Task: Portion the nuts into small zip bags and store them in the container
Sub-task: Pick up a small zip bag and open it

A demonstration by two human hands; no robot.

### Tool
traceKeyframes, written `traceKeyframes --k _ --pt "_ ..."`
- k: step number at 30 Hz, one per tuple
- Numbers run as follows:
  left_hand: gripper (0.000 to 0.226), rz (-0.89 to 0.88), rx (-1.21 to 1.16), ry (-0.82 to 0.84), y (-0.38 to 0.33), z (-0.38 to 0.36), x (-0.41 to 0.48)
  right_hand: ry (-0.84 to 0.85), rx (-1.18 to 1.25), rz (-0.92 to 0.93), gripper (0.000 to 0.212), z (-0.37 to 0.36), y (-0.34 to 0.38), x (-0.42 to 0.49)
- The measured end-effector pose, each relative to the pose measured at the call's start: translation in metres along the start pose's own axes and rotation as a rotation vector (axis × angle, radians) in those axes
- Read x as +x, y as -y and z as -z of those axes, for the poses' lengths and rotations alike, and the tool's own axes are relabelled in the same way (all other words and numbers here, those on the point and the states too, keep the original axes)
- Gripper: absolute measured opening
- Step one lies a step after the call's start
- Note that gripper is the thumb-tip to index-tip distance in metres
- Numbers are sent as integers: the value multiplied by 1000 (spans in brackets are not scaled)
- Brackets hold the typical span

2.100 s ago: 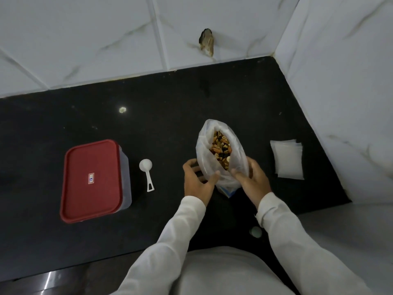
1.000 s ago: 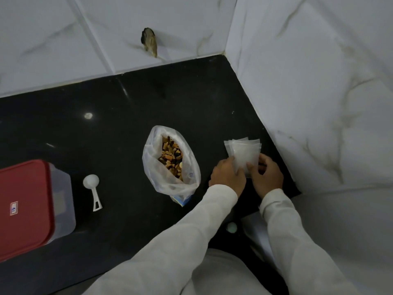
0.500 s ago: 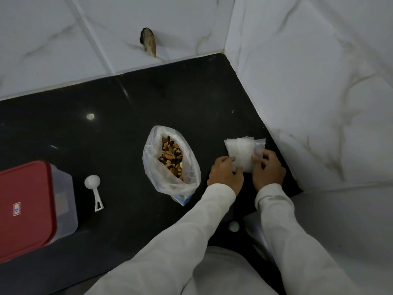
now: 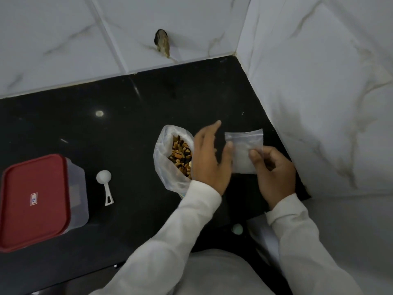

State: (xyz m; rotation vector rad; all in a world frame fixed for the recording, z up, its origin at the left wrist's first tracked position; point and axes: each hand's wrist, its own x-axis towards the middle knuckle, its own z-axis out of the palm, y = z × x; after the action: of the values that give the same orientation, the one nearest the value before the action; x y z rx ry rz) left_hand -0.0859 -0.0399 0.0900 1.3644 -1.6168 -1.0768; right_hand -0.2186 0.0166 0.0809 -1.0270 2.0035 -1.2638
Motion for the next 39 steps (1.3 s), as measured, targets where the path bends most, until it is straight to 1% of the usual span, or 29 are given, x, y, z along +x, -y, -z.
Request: traceKeyframes --k 2,3,7,9,11,13,15,17,18,19,21,23,24,26,30,32,34,39 --pt "40 -65 -5 -56 1 35 6 118 16 71 10 -11 17 -9" --pt "35 -79 -13 -41 4 52 8 183 15 105 10 -18 25 -13" --pt "15 10 -20 87 24 117 0 407 -32 210 11 -56 45 -23" --pt "12 55 -61 89 32 144 -8 474 -47 237 11 -76 53 -27" --pt "14 94 -98 69 36 165 -18 511 -53 261 11 -96 60 -31" --pt "13 131 -110 29 41 183 -27 537 -93 285 15 -118 68 -35" --pt "11 172 -99 -57 50 195 -35 525 -161 310 19 -141 75 -41" --pt "8 244 -105 -183 60 203 -41 388 -307 419 29 -159 80 -50" --pt "6 280 -109 -238 64 205 -44 325 -322 453 31 -165 84 -57" --pt "5 305 -111 -276 68 206 -47 306 -283 451 30 -169 88 -65" --pt "5 323 -114 -296 75 206 -52 388 -152 376 25 -175 95 -83" --pt "7 335 -156 -268 81 204 -56 493 -65 256 23 -181 95 -98" --pt "9 342 -192 -248 83 204 -58 514 -41 225 22 -184 94 -102" --pt "14 358 -233 -203 86 203 -60 510 -43 197 22 -188 92 -105" --pt "18 377 -206 -116 91 206 -62 486 -99 161 19 -189 88 -104" --pt "17 385 -198 -114 93 207 -62 468 -133 164 17 -188 85 -104" --pt "16 399 -212 -128 93 206 -61 457 -126 119 14 -189 83 -105" --pt "9 435 -237 -147 93 204 -56 482 76 -232 7 -192 81 -104"
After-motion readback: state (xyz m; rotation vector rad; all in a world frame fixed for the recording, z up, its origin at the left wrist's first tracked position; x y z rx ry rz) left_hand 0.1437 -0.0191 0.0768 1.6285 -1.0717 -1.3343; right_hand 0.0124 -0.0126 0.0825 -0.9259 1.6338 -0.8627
